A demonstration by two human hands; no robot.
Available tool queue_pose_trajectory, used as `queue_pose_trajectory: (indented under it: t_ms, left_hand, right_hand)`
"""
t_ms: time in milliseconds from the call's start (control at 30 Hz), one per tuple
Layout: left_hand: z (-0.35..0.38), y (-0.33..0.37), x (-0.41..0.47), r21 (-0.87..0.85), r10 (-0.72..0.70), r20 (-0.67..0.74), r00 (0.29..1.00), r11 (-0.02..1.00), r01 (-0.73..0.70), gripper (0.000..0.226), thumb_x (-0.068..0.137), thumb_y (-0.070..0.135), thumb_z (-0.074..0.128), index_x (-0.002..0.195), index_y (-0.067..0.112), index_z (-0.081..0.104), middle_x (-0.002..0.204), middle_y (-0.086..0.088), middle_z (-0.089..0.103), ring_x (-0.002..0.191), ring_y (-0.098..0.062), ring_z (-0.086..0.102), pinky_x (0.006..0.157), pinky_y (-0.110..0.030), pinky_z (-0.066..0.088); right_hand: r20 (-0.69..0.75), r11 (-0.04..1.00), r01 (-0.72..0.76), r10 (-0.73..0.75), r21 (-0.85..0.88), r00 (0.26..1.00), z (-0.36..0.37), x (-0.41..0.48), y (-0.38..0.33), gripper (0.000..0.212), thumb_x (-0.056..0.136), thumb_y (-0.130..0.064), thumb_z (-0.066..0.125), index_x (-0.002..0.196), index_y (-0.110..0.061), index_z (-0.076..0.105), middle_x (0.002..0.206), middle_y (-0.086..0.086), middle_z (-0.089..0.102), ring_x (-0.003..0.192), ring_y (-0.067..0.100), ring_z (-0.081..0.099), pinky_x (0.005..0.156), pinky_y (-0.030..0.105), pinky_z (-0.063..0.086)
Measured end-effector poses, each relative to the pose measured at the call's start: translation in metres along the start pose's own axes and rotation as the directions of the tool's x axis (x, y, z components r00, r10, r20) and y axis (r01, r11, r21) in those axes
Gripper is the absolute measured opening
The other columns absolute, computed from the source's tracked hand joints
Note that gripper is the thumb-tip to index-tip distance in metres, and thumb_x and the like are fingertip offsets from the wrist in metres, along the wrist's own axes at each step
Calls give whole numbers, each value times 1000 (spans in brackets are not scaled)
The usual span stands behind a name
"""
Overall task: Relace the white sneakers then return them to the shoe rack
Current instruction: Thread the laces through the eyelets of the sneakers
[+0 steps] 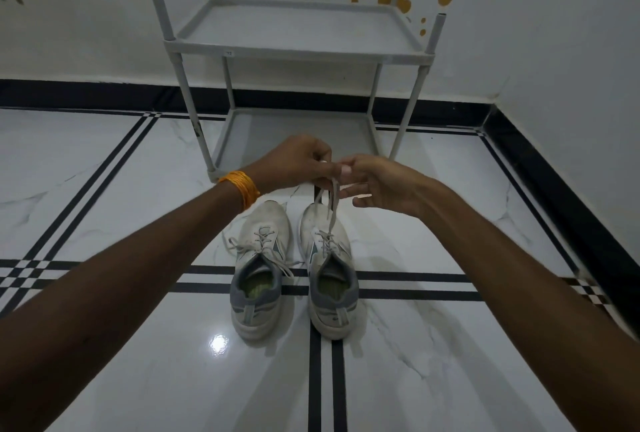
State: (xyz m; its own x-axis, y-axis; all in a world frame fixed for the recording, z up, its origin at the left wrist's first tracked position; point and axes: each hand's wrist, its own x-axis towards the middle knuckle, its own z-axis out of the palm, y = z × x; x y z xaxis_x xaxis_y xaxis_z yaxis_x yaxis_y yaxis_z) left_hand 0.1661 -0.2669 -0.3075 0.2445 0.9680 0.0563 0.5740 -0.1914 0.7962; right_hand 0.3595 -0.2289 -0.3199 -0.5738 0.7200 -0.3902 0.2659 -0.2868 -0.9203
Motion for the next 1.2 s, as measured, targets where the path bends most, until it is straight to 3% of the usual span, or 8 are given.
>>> queue_pose_trajectory:
  t_ms: [200,367,633,733,867,967,1067,1200]
  left_hand:
    - [-5,-16,-2,-300,-70,-14,997,952,63,29,90,19,65,92,-10,61,100,-22,73,93,-27,73,87,-38,59]
    - [-4,-26,-3,-134,-22,-72,997,991,13,22,95,19,59,97,-1,67,90,-15,74,81,-23,75,77,-39,62]
    - [11,-28,0,169,59,-110,992,985,-40,28,97,24,54,93,1,71,80,-12,75,64,-15,74,63,-30,62]
    - [13,-31,-3,220,62,-178,982,975,-22,39,99,38,47,91,6,67,74,-10,74,60,-14,73,60,-31,61]
    - [26,-31,-11,426,225,-216,950,897,-115,51,85,53,62,116,13,59,70,-3,72,55,-10,67,56,-25,55]
    - [43,-31,-12,687,309,-177,934,719,-108,57,74,60,69,113,21,54,74,0,70,63,-19,63,57,-26,43]
    - [57,-33,-14,711,341,-140,930,688,-146,46,81,45,68,114,19,51,83,-2,73,64,-22,64,57,-31,50]
    - [66,-31,-19,766,509,-215,833,618,-179,18,89,26,59,102,14,57,61,-1,66,44,-18,55,40,-28,45]
  right_hand:
    - [1,920,8,-8,-392,1000,6,-2,17,22,86,-14,70,107,-6,71,98,11,76,74,12,67,66,25,50]
    - [-79,910,87,-129,-405,988,15,-2,17,20,86,-28,72,79,-10,68,62,0,62,54,9,48,51,21,37]
    - [-201,892,265,-354,-367,913,31,3,17,47,96,-38,58,83,7,66,44,-9,49,41,7,38,45,21,31]
    - [-338,967,170,-227,-190,913,28,6,18,37,98,-36,52,83,-7,69,47,0,45,39,10,35,42,22,25]
    - [-347,953,-68,173,294,922,26,9,22,22,98,-25,48,83,-12,57,39,-6,34,31,6,21,35,15,15]
    - [-325,933,-130,245,337,914,31,13,19,23,97,-19,48,75,-13,55,38,-6,32,29,6,19,32,14,16]
    - [-332,934,-158,267,320,905,35,16,13,29,96,-14,46,67,-12,53,38,-5,31,29,7,19,31,14,17]
    - [-338,927,-207,312,311,888,36,18,13,40,92,-8,37,53,-15,41,35,-4,32,28,7,18,30,12,16]
